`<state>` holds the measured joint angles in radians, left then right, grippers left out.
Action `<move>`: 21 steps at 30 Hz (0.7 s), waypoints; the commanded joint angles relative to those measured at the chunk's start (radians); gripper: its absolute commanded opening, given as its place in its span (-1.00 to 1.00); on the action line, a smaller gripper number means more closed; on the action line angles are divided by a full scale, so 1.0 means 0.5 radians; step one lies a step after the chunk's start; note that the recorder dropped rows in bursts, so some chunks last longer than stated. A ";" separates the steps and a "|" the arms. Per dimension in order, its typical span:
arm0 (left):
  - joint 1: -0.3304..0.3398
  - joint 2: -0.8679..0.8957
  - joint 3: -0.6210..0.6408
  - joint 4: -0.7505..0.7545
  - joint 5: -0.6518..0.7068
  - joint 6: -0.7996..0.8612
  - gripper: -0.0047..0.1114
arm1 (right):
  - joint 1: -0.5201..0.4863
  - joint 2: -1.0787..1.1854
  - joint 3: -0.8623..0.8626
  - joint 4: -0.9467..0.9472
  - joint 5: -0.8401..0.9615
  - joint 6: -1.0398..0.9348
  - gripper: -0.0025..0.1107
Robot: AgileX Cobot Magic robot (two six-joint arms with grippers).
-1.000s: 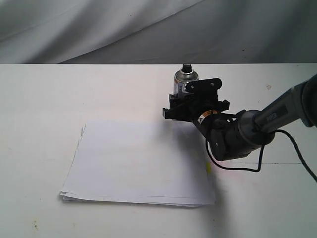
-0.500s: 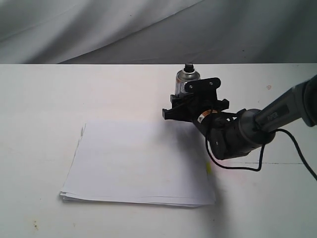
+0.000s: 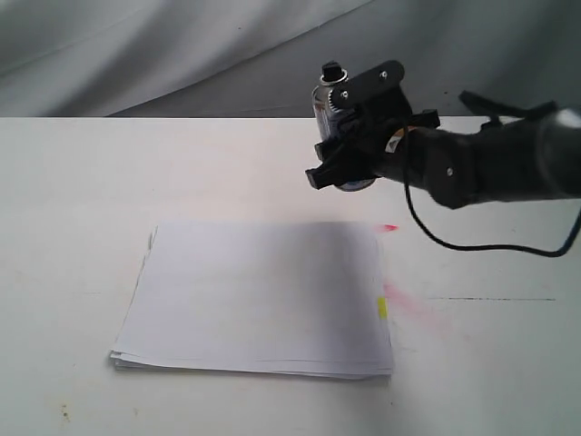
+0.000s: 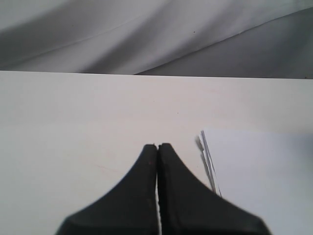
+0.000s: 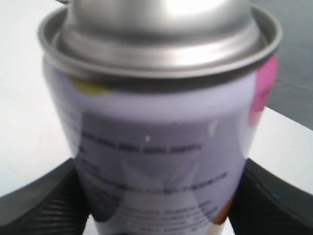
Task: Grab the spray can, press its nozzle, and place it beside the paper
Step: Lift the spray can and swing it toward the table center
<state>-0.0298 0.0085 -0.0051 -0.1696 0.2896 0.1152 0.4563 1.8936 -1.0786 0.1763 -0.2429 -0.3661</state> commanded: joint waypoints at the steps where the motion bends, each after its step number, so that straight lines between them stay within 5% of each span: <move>1: 0.004 -0.010 0.010 -0.002 -0.012 -0.003 -0.92 | -0.023 -0.272 -0.012 -0.197 0.329 -0.085 -0.96; 11: 0.004 -0.010 0.010 -0.002 -0.012 -0.003 -0.92 | 0.014 -0.567 -0.012 -0.550 1.095 -0.159 -0.96; 21: 0.004 -0.010 0.010 -0.002 -0.012 -0.003 -0.92 | 0.258 -0.563 -0.012 -2.052 1.228 1.097 -0.96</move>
<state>-0.0298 0.0085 -0.0051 -0.1696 0.2896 0.1152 0.5499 1.6281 -1.0786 -0.6662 0.3973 0.0487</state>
